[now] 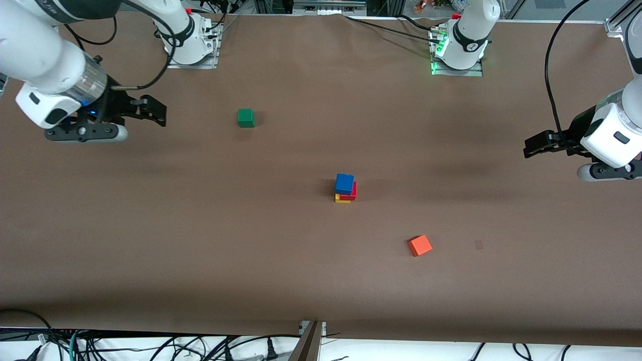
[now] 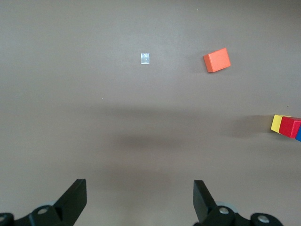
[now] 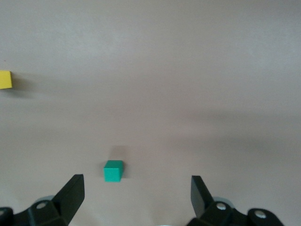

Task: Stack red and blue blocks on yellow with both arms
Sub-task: 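Open the right gripper and raise it away from the stack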

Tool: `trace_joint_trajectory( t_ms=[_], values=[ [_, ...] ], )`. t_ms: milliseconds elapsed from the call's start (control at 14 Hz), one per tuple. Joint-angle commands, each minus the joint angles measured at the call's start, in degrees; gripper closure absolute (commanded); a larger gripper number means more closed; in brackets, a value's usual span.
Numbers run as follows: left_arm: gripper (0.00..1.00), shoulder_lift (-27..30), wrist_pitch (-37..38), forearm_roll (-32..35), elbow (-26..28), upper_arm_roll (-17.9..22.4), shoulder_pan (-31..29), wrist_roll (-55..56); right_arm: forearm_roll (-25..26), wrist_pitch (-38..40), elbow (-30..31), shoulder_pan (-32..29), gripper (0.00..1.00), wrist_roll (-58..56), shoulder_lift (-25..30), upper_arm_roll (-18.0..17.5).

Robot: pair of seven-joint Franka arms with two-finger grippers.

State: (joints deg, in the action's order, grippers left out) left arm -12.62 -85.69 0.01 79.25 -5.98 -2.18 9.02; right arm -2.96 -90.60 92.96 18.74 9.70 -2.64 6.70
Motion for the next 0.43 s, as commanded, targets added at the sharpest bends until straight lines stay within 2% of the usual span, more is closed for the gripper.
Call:
trace_joint_trajectory(
  t_ms=[0,357],
  values=[
    [0.0,0.6,0.3,1.0,0.2,0.0,0.1,-1.0,1.0,-1.8,3.5,-1.8,0.0,-1.3,3.2,-2.3],
    [0.0,0.6,0.3,0.8,0.3,0.0,0.1,-1.0,1.0,-1.4,1.3,-1.6,0.0,-3.6,2.1,-2.1]
  ],
)
